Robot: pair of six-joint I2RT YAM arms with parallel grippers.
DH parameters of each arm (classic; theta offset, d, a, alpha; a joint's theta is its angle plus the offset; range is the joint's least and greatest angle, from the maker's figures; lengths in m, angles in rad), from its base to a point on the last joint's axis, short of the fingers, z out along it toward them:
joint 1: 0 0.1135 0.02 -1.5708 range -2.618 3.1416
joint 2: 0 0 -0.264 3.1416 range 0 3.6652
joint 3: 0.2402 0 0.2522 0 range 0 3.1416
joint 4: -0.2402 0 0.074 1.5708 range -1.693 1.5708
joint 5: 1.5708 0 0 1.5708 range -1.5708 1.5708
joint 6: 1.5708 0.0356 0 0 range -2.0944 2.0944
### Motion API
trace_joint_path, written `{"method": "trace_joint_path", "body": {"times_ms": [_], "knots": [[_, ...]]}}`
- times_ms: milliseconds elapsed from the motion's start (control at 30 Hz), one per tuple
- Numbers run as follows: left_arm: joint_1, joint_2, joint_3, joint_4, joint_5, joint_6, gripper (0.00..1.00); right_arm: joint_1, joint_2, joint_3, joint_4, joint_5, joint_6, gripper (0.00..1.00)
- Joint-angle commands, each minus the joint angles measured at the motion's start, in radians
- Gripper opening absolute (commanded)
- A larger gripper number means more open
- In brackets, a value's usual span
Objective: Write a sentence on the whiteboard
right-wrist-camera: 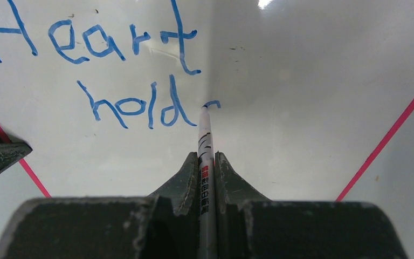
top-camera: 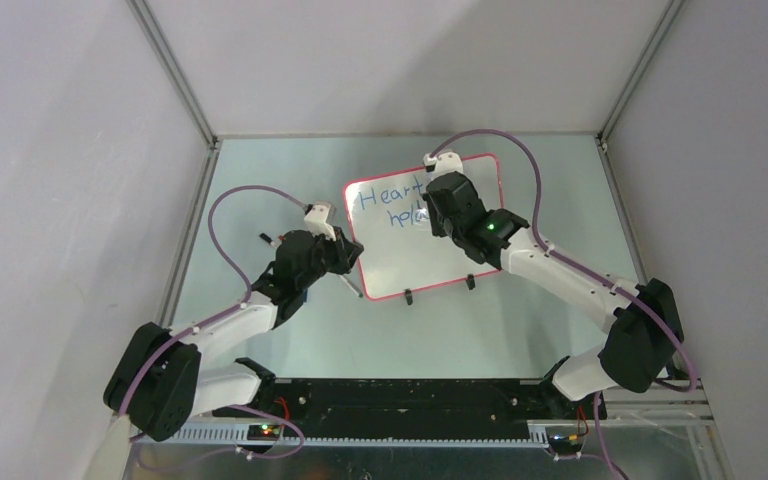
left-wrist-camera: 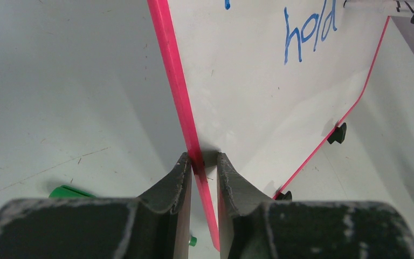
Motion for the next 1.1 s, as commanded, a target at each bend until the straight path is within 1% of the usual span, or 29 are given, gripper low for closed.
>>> {"method": "trace_joint_path", "body": {"times_ms": [0, 567, 1067], "knots": [[-0.008, -0.018, 0.025, 0.004, -0.022, 0.045, 0.22, 0.006, 0.015, 0.009, -0.013, -0.004, 0.0, 0.0], [-0.007, -0.02, 0.025, 0.002, -0.022, 0.045, 0.22, -0.007, 0.003, -0.003, -0.031, 0.056, 0.017, 0.0], [-0.007, -0.021, 0.024, 0.002, -0.022, 0.046, 0.22, -0.016, -0.013, -0.034, -0.039, 0.045, 0.023, 0.0]]}}
